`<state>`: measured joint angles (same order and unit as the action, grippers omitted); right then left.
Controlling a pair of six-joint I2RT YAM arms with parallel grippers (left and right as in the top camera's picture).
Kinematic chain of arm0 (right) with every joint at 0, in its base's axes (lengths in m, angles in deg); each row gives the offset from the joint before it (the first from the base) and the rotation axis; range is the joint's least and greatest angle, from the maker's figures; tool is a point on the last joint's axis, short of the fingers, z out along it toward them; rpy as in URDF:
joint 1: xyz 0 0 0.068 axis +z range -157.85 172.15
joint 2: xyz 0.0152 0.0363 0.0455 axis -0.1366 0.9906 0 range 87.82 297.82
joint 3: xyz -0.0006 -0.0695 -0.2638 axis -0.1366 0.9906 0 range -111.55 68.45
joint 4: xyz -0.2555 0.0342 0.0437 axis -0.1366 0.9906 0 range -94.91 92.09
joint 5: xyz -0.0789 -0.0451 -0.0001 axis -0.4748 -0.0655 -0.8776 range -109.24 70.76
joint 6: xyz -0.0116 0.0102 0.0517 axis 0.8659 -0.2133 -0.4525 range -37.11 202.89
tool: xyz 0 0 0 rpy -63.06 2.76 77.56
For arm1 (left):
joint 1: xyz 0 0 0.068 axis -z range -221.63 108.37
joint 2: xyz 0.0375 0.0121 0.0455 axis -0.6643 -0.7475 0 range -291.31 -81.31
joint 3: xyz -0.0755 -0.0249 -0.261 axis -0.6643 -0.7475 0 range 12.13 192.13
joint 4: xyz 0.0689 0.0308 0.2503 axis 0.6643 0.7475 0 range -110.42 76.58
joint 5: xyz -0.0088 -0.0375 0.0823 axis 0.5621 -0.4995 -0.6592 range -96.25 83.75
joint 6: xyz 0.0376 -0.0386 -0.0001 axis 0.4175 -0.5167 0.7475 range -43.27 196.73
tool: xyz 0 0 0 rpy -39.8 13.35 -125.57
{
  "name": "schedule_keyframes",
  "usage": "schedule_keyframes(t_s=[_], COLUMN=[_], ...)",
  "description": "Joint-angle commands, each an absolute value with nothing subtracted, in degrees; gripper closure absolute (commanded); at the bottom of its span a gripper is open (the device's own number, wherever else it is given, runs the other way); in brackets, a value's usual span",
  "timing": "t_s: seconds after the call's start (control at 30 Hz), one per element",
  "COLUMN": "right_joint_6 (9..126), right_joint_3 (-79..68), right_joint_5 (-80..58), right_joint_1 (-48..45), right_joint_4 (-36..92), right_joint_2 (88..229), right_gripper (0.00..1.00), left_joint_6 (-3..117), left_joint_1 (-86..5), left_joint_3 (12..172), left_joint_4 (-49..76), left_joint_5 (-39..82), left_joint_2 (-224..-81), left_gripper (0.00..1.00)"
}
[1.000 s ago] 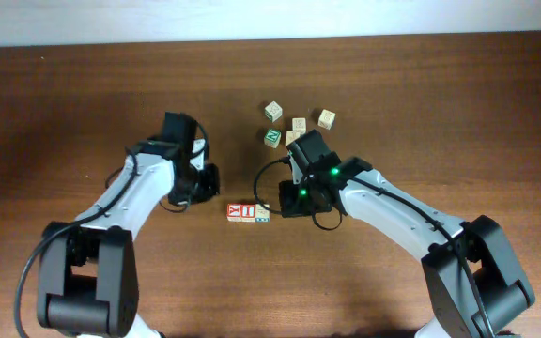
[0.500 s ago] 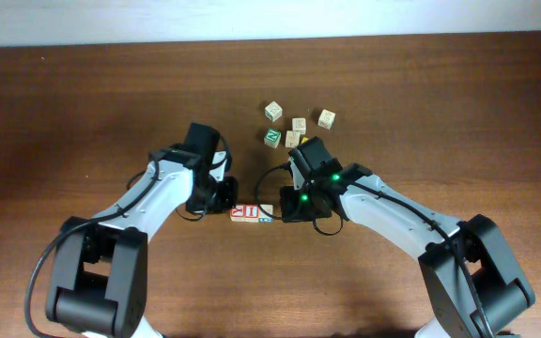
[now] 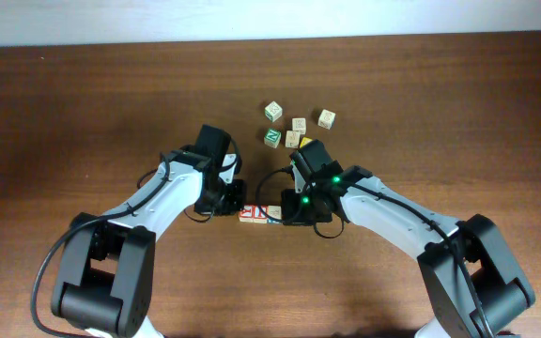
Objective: Rotate 3 blocks
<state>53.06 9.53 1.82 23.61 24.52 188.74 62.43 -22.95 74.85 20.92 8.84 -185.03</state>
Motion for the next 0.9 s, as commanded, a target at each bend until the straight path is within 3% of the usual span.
schedule_keyframes(t_s=[0.0, 0.87], right_joint_6=[52.8, 48.3], right_joint_3=[10.1, 14.7], right_joint_5=[2.9, 7.6], right_joint_1=[23.2, 19.9], right_joint_4=[24.7, 16.8], right_joint_2=[188.8, 190.4], right_gripper=[0.96, 0.96], left_joint_6=[63.3, 63.3], left_joint_1=[-23.0, -23.0], left_joint_3=[74.1, 74.1], left_joint_4=[21.2, 20.1], left_joint_5=[10.1, 11.6], left_joint_2=[-185.6, -185.6], left_gripper=[1.0, 1.0])
